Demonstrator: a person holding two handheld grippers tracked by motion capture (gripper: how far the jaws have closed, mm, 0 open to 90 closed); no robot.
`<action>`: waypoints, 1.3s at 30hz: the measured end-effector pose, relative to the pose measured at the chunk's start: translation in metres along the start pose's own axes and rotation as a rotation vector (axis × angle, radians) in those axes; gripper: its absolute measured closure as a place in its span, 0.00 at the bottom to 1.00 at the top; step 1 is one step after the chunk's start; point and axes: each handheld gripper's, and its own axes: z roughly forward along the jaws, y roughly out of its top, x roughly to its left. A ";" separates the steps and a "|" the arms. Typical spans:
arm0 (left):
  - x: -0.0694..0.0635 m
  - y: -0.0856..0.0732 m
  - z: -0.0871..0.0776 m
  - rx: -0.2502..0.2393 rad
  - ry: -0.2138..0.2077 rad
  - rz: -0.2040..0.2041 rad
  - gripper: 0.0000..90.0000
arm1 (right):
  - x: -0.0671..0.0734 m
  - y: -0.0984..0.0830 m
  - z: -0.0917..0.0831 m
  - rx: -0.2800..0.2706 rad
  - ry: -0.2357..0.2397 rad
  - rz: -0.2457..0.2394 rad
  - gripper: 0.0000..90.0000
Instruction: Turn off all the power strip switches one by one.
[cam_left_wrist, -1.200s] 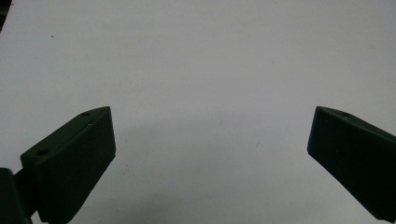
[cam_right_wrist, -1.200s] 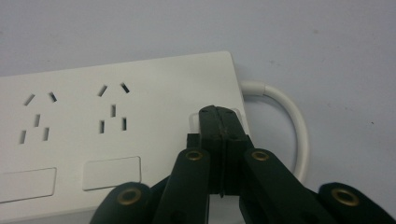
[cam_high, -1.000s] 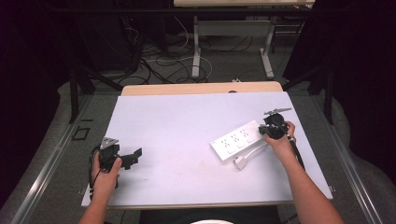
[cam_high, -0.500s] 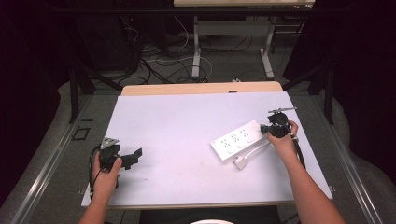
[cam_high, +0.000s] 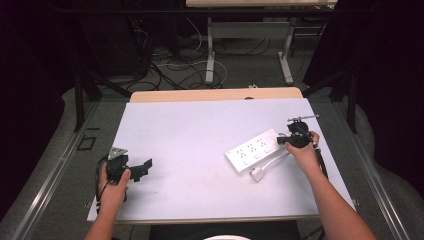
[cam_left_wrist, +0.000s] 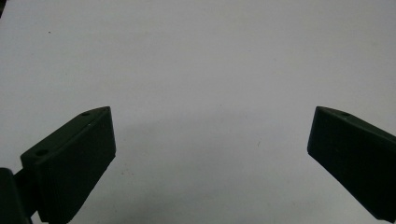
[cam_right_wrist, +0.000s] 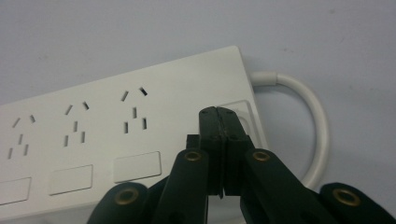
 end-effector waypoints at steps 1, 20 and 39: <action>0.000 0.000 0.000 0.000 0.001 0.000 0.01 | 0.001 0.000 0.000 0.002 0.007 0.001 1.00; 0.000 0.000 0.000 0.002 0.002 0.006 0.01 | 0.036 0.012 -0.002 0.139 0.093 -0.059 1.00; 0.000 0.000 0.000 0.006 0.003 0.007 0.01 | 0.044 0.008 0.007 0.214 0.096 -0.077 1.00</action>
